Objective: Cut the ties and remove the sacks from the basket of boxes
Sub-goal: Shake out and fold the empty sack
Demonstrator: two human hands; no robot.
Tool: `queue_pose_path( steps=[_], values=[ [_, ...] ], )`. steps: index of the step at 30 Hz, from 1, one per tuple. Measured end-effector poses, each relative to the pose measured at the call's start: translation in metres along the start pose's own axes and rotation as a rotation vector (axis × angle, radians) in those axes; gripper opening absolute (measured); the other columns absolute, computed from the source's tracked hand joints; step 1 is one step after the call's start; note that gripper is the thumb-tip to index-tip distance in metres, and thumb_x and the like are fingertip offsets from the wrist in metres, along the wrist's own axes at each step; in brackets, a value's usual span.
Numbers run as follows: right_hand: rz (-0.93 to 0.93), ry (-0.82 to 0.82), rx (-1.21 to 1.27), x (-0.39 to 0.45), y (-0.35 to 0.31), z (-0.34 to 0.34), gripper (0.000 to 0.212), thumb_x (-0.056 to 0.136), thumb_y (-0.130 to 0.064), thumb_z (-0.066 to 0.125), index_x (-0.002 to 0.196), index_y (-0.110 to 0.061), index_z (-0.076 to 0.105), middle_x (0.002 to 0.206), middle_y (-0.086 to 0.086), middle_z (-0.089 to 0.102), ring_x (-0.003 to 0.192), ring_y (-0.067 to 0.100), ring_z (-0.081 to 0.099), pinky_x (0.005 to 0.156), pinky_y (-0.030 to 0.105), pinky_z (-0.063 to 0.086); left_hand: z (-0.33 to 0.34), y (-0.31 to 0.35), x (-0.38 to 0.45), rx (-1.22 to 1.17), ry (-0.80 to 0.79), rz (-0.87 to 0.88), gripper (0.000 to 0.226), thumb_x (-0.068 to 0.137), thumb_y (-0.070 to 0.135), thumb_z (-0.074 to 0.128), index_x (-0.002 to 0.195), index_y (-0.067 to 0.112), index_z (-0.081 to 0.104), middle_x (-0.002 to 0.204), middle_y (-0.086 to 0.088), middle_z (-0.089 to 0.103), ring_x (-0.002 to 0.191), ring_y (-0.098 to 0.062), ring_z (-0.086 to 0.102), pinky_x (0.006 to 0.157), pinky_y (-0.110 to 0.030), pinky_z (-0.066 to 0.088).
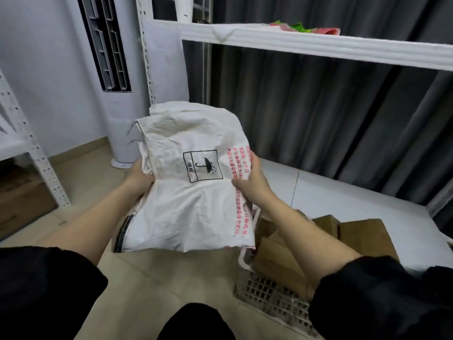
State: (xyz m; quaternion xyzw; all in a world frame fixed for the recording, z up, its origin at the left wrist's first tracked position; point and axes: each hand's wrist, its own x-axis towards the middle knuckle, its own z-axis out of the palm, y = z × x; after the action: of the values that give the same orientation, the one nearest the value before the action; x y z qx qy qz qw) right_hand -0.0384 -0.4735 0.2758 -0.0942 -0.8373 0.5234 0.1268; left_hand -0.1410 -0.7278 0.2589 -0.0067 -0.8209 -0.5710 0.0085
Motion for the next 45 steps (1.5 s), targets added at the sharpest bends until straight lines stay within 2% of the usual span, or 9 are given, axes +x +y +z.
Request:
queue_pose_path(
  steps=[6, 14, 20, 27, 29, 33, 36, 38, 45],
  values=[
    [0.245, -0.051, 0.107, 0.039, 0.094, 0.099, 0.075, 0.087, -0.012, 0.053, 0.149, -0.028, 0.013, 0.141, 0.006, 0.044, 0.120, 0.023, 0.049, 0.097, 0.030, 0.039, 0.017, -0.080, 0.058, 0.364, 0.021, -0.168, 0.052, 0.083, -0.003, 0.053, 0.133, -0.001, 0.041, 0.125, -0.023, 0.054, 0.106, -0.038, 0.055, 0.079, -0.032, 0.039],
    [0.399, -0.089, 0.193, 0.076, 0.247, 0.198, 0.079, 0.077, -0.013, 0.053, 0.138, -0.053, 0.024, 0.122, 0.004, 0.054, 0.097, 0.016, 0.063, 0.091, 0.042, 0.054, 0.070, -0.247, 0.109, 0.465, 0.082, -0.335, 0.040, 0.085, 0.007, 0.055, 0.120, 0.000, 0.038, 0.112, -0.029, 0.056, 0.097, -0.042, 0.057, 0.077, -0.040, 0.042],
    [0.584, -0.074, 0.178, 0.090, 0.340, 0.231, 0.077, 0.081, -0.010, 0.057, 0.142, -0.044, 0.025, 0.138, 0.007, 0.041, 0.107, 0.024, 0.058, 0.094, 0.045, 0.051, 0.113, -0.328, 0.132, 0.461, 0.013, -0.398, 0.036, 0.085, 0.001, 0.049, 0.121, 0.000, 0.045, 0.123, -0.031, 0.046, 0.101, -0.041, 0.052, 0.069, -0.033, 0.036],
    [0.134, -0.523, -0.720, 0.073, 0.383, 0.273, 0.072, 0.090, -0.058, 0.037, 0.149, -0.042, 0.000, 0.158, -0.009, -0.019, 0.146, 0.028, 0.002, 0.113, 0.052, 0.026, 0.167, -0.385, 0.131, 0.645, -0.016, -0.288, 0.061, 0.092, 0.016, 0.048, 0.146, 0.010, 0.022, 0.137, -0.027, 0.037, 0.118, -0.047, 0.046, 0.096, -0.051, 0.038],
    [0.089, -0.680, -0.859, 0.074, 0.390, 0.283, 0.072, 0.093, -0.056, 0.038, 0.149, -0.042, -0.004, 0.157, -0.007, -0.023, 0.146, 0.032, -0.007, 0.113, 0.055, 0.018, 0.178, -0.386, 0.121, 0.895, 0.072, -0.084, 0.068, 0.089, 0.024, 0.054, 0.148, 0.010, 0.023, 0.147, -0.023, 0.032, 0.133, -0.044, 0.035, 0.106, -0.058, 0.026],
    [0.046, -0.698, -0.908, 0.082, 0.395, 0.291, 0.062, 0.095, -0.056, 0.032, 0.150, -0.038, 0.009, 0.161, -0.003, -0.009, 0.147, 0.031, -0.005, 0.113, 0.055, 0.009, 0.176, -0.409, 0.084, 1.226, -0.167, 0.427, 0.066, 0.085, 0.051, 0.040, 0.141, 0.017, 0.045, 0.152, -0.016, 0.034, 0.142, -0.037, 0.024, 0.112, -0.058, 0.008],
    [0.054, -0.480, -0.849, 0.097, 0.393, 0.297, 0.058, 0.094, -0.054, 0.029, 0.147, -0.032, 0.025, 0.161, -0.003, 0.001, 0.147, 0.026, 0.001, 0.113, 0.051, 0.014, 0.169, -0.438, 0.063, 1.287, -0.255, 0.314, 0.073, 0.082, 0.062, 0.032, 0.138, 0.020, 0.050, 0.150, -0.014, 0.037, 0.141, -0.036, 0.024, 0.111, -0.061, 0.010],
    [0.055, -0.438, -0.864, 0.109, 0.392, 0.302, 0.067, 0.093, -0.051, 0.037, 0.151, -0.030, 0.011, 0.161, -0.002, -0.006, 0.147, 0.029, 0.000, 0.111, 0.052, 0.018, 0.170, -0.452, 0.063, 1.294, -0.298, 0.183, 0.078, 0.081, 0.067, 0.027, 0.144, 0.024, 0.040, 0.153, -0.013, 0.033, 0.142, -0.035, 0.023, 0.109, -0.061, 0.011],
    [0.106, -0.792, -0.938, 0.112, 0.415, 0.317, 0.084, 0.087, -0.063, 0.041, 0.150, -0.034, -0.007, 0.157, -0.003, -0.024, 0.145, 0.032, -0.018, 0.113, 0.063, 0.004, 0.176, -0.476, 0.098, 1.316, -0.526, -0.008, 0.099, 0.064, 0.081, -0.006, 0.151, 0.035, -0.005, 0.161, -0.004, -0.011, 0.148, -0.030, -0.001, 0.110, -0.061, 0.012]
  ],
)
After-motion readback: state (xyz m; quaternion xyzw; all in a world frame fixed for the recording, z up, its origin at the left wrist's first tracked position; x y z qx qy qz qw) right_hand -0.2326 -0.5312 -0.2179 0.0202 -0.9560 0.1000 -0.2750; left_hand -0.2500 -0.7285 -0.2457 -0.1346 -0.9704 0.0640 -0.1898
